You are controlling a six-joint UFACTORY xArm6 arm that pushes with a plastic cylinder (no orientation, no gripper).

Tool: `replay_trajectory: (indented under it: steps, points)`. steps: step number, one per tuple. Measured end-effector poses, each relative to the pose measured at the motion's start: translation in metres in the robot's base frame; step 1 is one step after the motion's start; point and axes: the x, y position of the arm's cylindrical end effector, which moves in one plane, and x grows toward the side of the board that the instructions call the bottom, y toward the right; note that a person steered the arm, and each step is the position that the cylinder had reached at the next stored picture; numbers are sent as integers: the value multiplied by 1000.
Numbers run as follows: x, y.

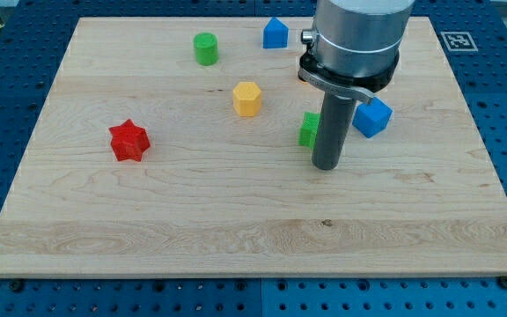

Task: Move the red star closer to the yellow hexagon

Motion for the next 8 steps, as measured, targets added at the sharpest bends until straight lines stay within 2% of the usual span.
replay_trajectory:
  steps: [3,4,5,7,8]
  points:
    - [-44,0]
    - [-26,0]
    - [15,1]
    - [56,-4]
    - [90,-39]
